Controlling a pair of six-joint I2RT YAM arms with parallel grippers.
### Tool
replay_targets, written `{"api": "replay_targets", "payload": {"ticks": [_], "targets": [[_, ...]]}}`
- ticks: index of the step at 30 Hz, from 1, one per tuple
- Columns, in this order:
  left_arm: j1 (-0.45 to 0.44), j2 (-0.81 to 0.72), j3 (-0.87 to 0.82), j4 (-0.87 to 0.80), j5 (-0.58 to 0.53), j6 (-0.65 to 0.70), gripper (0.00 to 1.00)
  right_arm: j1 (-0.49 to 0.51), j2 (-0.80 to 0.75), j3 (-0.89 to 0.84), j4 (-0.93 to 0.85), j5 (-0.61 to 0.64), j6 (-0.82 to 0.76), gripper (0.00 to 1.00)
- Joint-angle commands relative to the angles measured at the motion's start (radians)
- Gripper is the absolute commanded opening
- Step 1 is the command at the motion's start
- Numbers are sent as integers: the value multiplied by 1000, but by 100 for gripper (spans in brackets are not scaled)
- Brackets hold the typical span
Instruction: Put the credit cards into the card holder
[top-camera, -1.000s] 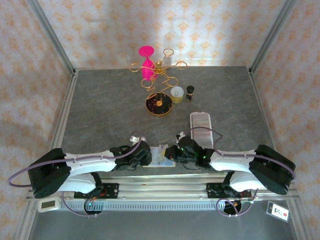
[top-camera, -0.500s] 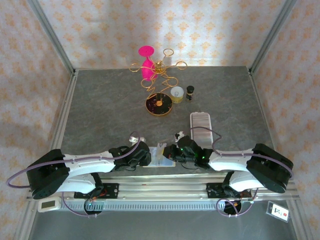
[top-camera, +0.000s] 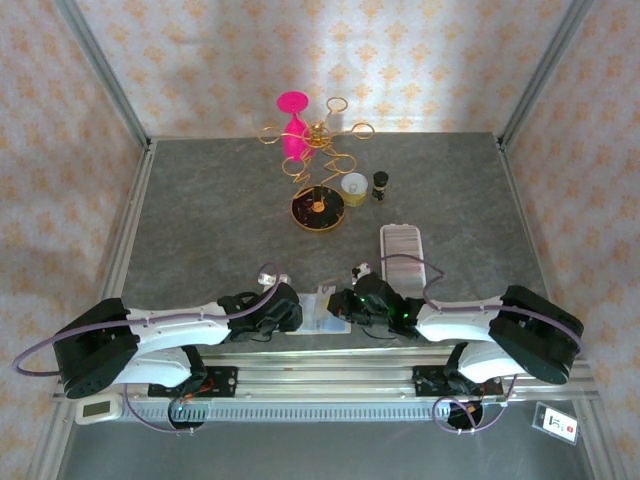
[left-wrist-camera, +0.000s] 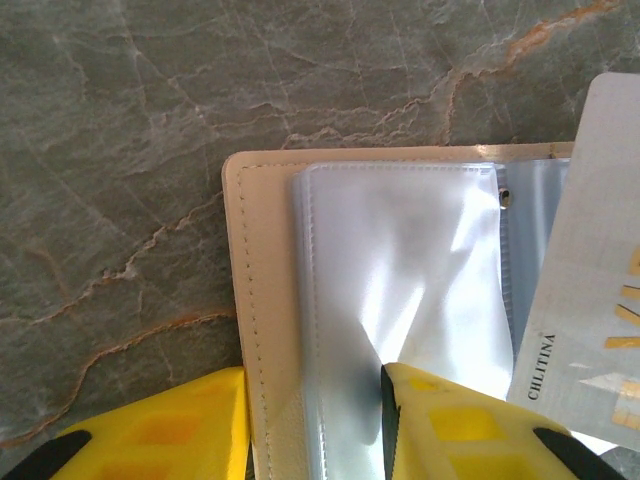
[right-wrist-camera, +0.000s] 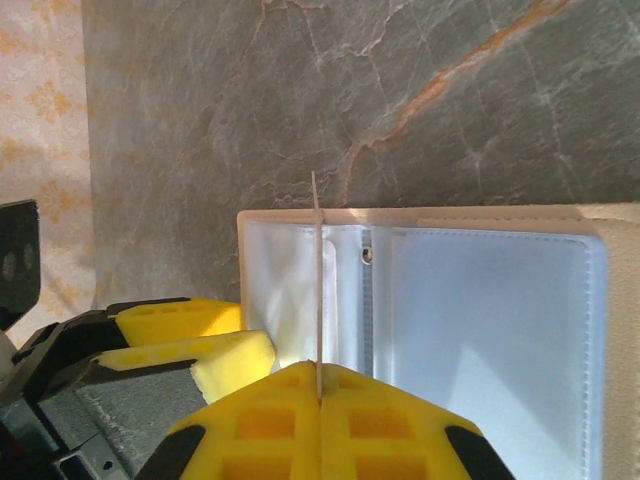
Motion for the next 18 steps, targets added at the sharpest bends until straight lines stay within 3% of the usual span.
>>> {"api": "replay_targets", "payload": {"ticks": [1, 18], "targets": [[-4, -3, -25, -41, -6, -3, 35, 6, 21, -19, 16, 20, 8, 0], [-5, -3, -28, -36, -5, -2, 35, 15, 72, -58, 156, -96, 49, 0]]}}
